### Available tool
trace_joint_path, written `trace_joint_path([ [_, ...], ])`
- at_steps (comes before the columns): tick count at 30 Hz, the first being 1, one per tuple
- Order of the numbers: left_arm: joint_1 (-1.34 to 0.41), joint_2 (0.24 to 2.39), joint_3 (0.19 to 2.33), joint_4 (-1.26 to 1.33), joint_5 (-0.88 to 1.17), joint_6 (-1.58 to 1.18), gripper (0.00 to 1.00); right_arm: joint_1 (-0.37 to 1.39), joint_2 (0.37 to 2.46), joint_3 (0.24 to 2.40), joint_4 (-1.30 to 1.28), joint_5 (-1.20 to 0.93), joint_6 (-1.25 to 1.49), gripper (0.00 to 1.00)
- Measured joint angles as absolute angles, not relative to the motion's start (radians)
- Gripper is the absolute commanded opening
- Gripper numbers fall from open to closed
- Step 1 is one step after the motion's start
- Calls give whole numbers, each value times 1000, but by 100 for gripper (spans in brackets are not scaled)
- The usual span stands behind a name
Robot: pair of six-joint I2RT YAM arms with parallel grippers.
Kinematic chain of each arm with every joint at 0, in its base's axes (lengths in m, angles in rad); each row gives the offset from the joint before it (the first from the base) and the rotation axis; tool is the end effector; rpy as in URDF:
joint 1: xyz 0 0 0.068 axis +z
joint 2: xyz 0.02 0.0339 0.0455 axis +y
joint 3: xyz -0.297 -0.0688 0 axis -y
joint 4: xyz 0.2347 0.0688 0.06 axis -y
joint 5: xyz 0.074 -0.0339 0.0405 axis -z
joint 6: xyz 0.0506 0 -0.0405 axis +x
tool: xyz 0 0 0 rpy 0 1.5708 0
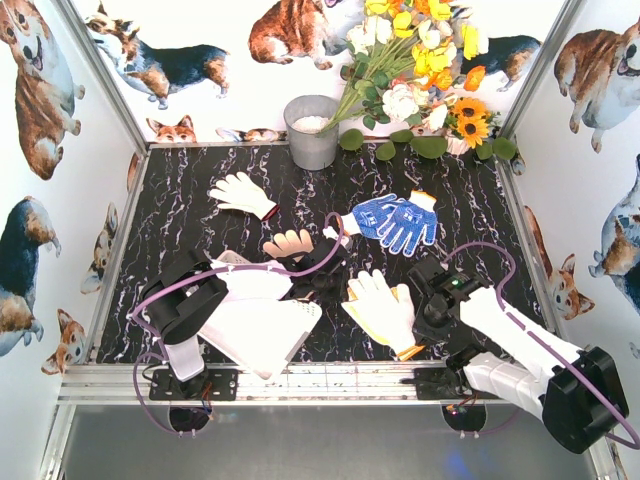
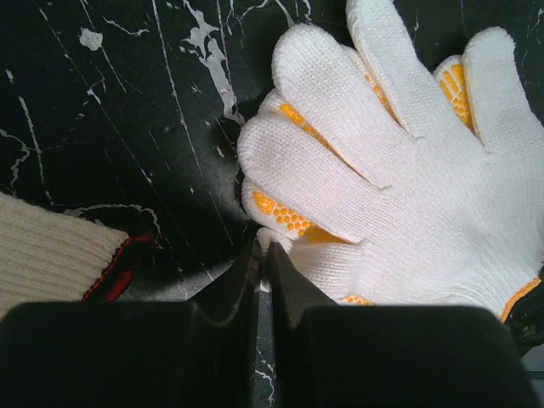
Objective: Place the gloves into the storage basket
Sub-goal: Adjust the glove at the center of the board.
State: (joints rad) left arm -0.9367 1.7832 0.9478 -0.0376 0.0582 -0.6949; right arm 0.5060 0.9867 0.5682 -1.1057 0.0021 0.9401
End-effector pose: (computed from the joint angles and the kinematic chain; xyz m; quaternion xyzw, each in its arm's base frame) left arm 0.2136 -0.2954 0.1746 0.1232 0.9313 -0.2676 0.2143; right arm 0.0883 0.0488 0.1962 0.2153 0.9763 0.0146 0.0182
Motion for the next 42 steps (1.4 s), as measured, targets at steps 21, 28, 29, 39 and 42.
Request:
trace_joint_path([
  [21,-939,1781,950,-44,46,-683,0,547,1038,600,-1156,30,915,0],
  [28,-939,1765,952,-85,31,-671,0,578,1096,599,-1123,28,918,0],
  [29,-939,1760,952,-95,29,-669,0,581,1102,599,-1119,29,919,0],
  [39,-941,1713,952,-157,18,-661,0,585,1114,592,-1095,34,920,0],
  [42,-944,1712,951,-163,18,-661,0,587,1114,592,-1095,35,920,0],
])
